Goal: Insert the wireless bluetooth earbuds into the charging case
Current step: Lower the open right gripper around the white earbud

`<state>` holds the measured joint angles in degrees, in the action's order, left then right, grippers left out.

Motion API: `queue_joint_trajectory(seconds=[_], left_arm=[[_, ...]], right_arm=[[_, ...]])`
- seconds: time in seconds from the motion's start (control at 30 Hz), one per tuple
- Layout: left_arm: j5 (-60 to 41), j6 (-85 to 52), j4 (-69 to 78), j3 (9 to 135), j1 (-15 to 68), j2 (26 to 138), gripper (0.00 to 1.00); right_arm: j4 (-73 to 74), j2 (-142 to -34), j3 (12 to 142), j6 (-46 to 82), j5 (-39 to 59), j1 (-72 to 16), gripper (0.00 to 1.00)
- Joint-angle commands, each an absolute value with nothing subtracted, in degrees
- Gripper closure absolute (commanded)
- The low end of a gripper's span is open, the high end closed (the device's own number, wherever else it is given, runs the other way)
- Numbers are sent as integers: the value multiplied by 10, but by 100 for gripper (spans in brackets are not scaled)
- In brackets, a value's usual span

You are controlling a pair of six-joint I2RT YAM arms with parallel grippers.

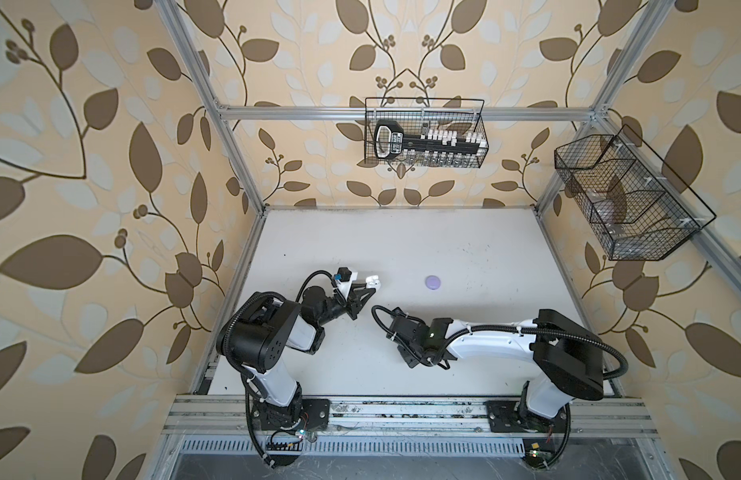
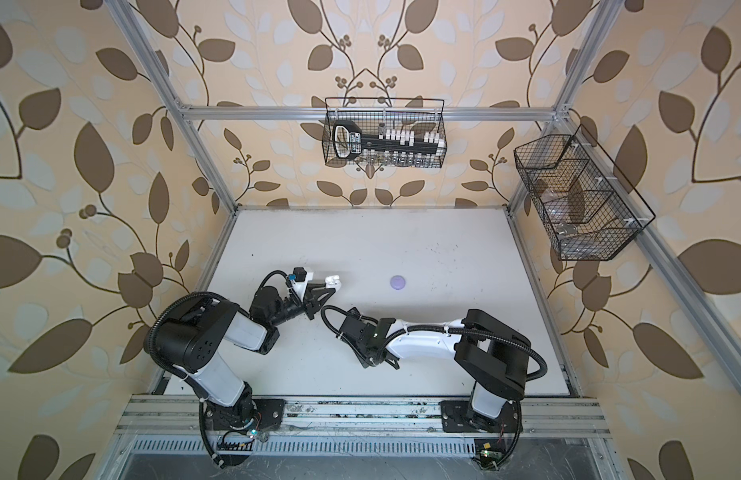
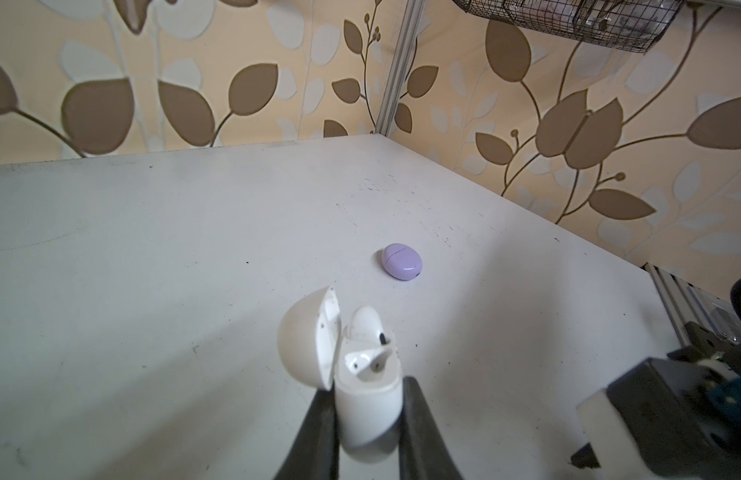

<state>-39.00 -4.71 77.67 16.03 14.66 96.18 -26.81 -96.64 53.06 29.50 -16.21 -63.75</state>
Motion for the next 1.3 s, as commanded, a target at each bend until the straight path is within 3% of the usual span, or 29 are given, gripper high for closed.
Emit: queue_joint_trajectory(seconds=[0.0, 0.63, 1.27], left_arm=[[-401, -39, 803, 164, 150, 962, 82], [-401, -38, 803, 164, 150, 962, 82], [-400, -38, 805, 163, 150, 962, 81]], right_arm=[[-265, -973, 522, 302, -160, -641, 58], [-348, -982, 617, 320, -185, -648, 60], [-335, -1010, 611, 399, -145, -625, 63]])
